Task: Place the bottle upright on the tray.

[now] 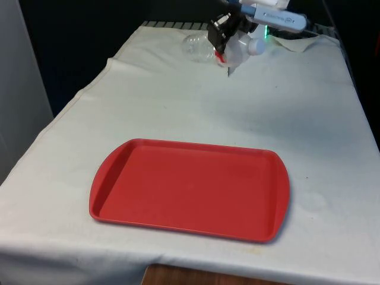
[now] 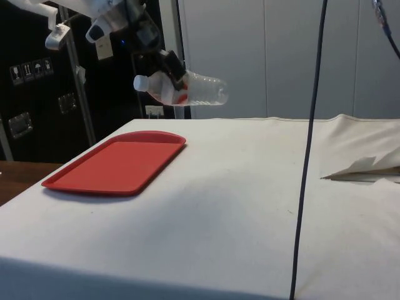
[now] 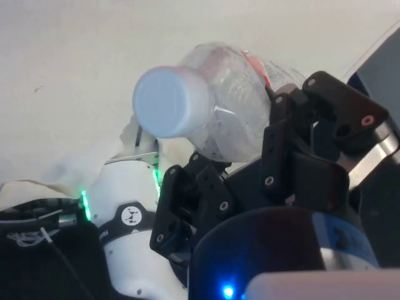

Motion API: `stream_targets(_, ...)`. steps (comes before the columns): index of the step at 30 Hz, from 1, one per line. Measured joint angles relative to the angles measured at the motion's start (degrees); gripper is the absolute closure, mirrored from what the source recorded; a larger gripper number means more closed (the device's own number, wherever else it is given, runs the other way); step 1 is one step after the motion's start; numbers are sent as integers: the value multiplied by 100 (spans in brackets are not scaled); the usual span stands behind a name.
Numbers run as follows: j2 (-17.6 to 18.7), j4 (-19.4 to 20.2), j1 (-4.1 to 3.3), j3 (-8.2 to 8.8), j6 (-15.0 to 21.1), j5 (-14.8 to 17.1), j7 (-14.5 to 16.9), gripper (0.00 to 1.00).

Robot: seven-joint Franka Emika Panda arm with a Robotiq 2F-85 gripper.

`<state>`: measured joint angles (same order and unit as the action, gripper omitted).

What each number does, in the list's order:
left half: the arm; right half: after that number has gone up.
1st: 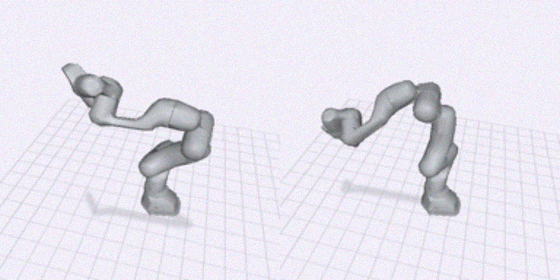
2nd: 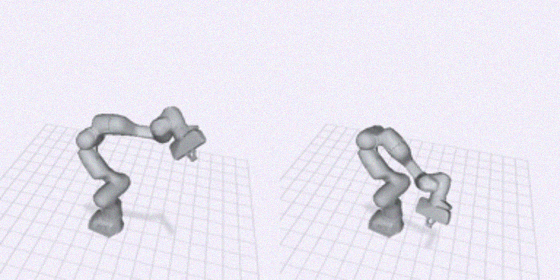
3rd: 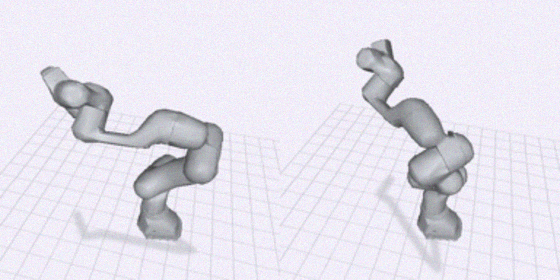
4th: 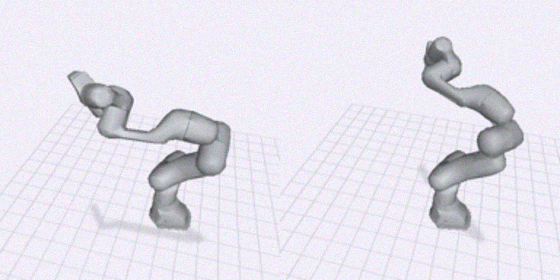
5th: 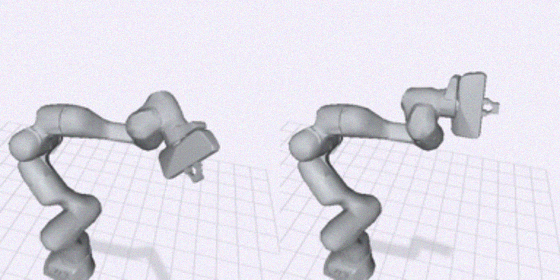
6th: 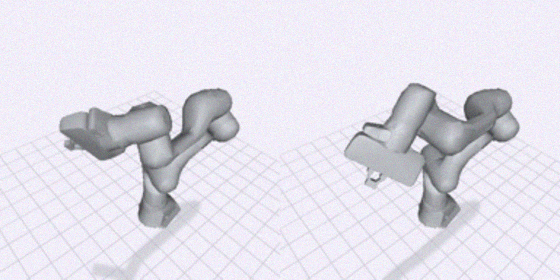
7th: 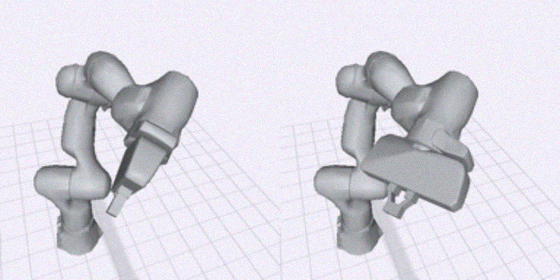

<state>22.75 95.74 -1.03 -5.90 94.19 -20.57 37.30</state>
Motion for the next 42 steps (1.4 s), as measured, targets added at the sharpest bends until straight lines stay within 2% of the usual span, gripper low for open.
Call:
stream_targets(19,69,-126,34,195,183,567,97,100)
stream_targets(32,74,-138,23,212,183,579,109,100)
stream_targets(42,206,-292,29,212,218,584,-97,100)
